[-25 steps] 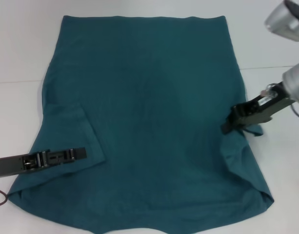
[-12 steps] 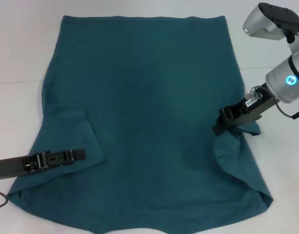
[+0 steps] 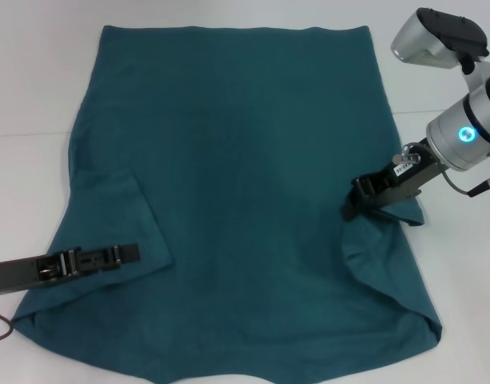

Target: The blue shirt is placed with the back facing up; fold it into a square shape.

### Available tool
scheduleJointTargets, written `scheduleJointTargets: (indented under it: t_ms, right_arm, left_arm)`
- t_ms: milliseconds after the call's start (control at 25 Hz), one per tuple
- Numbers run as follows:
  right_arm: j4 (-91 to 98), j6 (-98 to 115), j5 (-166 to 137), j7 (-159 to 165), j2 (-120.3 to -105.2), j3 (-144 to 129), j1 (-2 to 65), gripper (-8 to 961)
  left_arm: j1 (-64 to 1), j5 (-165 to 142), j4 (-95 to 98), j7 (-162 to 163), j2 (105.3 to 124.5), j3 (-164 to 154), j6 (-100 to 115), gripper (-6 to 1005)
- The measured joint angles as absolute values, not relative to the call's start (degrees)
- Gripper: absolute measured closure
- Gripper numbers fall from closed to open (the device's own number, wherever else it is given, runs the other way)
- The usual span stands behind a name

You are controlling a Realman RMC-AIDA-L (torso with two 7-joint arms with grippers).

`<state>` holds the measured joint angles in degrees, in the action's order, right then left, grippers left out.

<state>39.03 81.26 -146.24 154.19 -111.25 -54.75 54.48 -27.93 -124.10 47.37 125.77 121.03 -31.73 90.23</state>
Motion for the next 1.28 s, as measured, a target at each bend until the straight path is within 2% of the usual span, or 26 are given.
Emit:
scheduleJointTargets:
  t_ms: [80, 320, 400, 520, 680, 920, 1040, 1280]
  right_arm:
    - [38.8, 81.2, -146.2, 153.5, -111.29, -54.8, 54.7, 901]
    - [38.7, 79.7, -146.2, 153.1, -111.47, -54.8, 54.7, 729]
    - [38.7, 79.4, -146.2, 153.2, -111.38, -54.4, 54.4, 636]
    - [38.7, 79.9, -147.1, 154.0, -110.39, -54.2, 54.1, 496]
    - [40.3, 82.7, -151.9, 157.6, -107.95, -53.5, 52.1, 426]
    - [41.6, 82.8, -152.7, 158.4, -106.63, -50.7, 48.6, 321]
    - [41.6, 81.3, -152.6, 158.0, -106.58, -49.7, 47.1, 308]
    - [41.1, 76.1, -152.3, 156.7, -108.4, -49.2, 45.6, 310]
  left_arm:
    - [-28.0, -124.1, 47.4, 125.8, 121.03, -31.7, 90.2, 383]
    - [-28.0, -124.1, 47.4, 125.8, 121.03, -31.7, 90.2, 383]
    - [-27.9, -124.1, 47.4, 125.8, 121.03, -31.7, 90.2, 383]
    - [-27.9, -124.1, 47.4, 125.8, 121.02, -31.7, 90.2, 383]
    - [-27.9, -124.1, 47.4, 125.8, 121.02, -31.7, 90.2, 383]
    - [-27.9, -124.1, 47.3, 125.9, 121.04, -31.1, 89.9, 381]
    - [-28.0, -124.1, 47.1, 125.9, 121.08, -31.0, 89.7, 382]
    - [-28.3, -124.1, 46.0, 125.9, 121.02, -31.0, 89.6, 382]
